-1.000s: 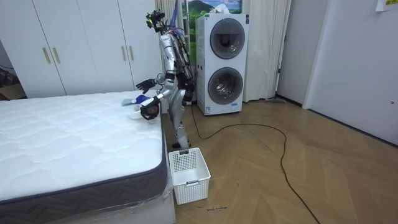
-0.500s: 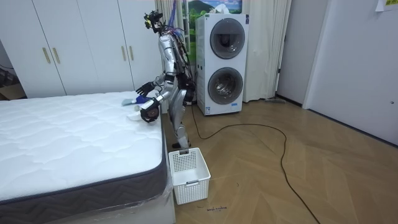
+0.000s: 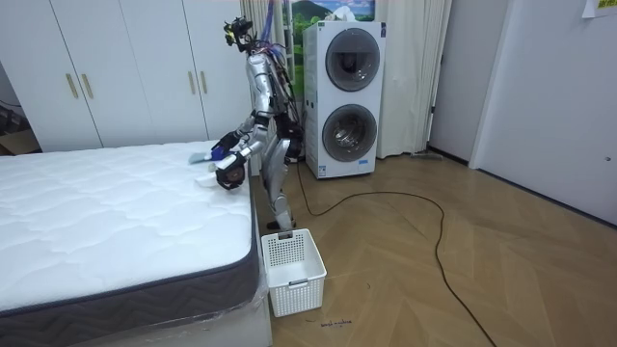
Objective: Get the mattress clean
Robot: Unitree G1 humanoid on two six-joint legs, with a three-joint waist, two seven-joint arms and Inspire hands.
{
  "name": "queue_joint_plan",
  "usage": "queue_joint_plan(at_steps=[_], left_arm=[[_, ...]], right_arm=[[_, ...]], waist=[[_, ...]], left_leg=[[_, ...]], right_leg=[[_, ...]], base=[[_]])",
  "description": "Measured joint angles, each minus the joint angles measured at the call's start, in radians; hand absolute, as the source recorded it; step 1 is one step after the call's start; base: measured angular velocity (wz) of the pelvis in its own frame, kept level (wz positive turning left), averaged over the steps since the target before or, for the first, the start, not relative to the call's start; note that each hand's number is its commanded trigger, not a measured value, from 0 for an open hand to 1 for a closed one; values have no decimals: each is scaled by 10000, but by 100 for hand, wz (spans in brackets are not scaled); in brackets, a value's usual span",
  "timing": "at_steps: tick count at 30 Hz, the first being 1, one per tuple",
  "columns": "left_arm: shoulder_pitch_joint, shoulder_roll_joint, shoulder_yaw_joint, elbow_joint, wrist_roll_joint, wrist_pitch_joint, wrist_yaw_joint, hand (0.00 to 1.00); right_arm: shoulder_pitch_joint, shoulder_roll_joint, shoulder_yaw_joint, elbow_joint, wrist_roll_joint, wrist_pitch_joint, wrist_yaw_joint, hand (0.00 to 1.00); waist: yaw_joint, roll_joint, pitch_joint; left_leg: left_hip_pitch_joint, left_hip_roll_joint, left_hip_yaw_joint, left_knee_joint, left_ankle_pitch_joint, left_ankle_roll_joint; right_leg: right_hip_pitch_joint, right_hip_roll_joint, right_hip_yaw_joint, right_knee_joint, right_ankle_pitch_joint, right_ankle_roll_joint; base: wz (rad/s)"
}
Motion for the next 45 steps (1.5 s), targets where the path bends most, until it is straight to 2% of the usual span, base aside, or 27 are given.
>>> queue_joint_plan(at_steps=[4,14,19,26,29,30,32,37,41,45], left_arm=[[-16,0,4,8,1,4,-68,100],[-147,-5,5,17,0,2,-84,100],[-161,-14,5,132,-7,13,-62,100],[-165,-18,-10,213,5,365,-47,100],[-165,-19,-46,233,-7,395,-24,100],[-165,-20,-61,233,-9,396,-24,100],[-167,-29,-175,224,-12,426,-21,100],[-169,-151,-188,223,-12,632,-38,100],[-208,-231,-190,223,-1,768,-55,100],[-300,-232,-190,229,5,784,-55,100]], right_arm=[[-66,-7,-18,277,-24,-148,259,0],[-261,-6,84,826,-89,-237,594,0],[-425,1,109,1533,-657,-308,600,0],[-590,-82,273,2262,-1827,-187,595,0],[-570,-129,390,2306,-2156,-177,543,0],[-571,-131,395,2326,-2205,-174,516,22],[-599,-130,395,2512,-2540,-173,492,100],[-638,-209,383,2658,-3504,-52,335,100],[-714,-646,404,2687,-4552,181,256,100],[-905,-823,411,2751,-5116,550,177,100]], waist=[[8,-2,-2],[120,-10,-8],[126,17,0],[179,37,2],[172,83,12],[161,117,22],[153,183,25],[142,206,30],[164,204,30],[197,203,31]], left_leg=[[-3,39,0,35,-5,7],[2,124,5,81,-11,-6],[16,122,-119,145,-11,-6],[29,115,-217,112,-8,-6],[35,141,-238,114,-9,-10],[40,148,-258,121,-10,-10],[101,148,-281,117,-10,-11],[138,148,-285,125,-8,-14],[132,161,-287,142,-9,-19],[129,150,-295,114,-3,-32]], right_leg=[[27,94,11,-50,12,3],[60,130,-31,-88,50,-51],[241,105,-357,-139,53,-60],[316,114,-473,-234,75,-66],[346,143,-510,-240,88,-85],[376,142,-549,-236,91,-89],[449,106,-672,-238,99,-101],[487,96,-701,-238,103,-109],[486,111,-704,-275,106,-116],[498,127,-727,-324,106,-118]], base=[[0],[0],[9],[2],[0],[4],[2],[0],[0],[0]])
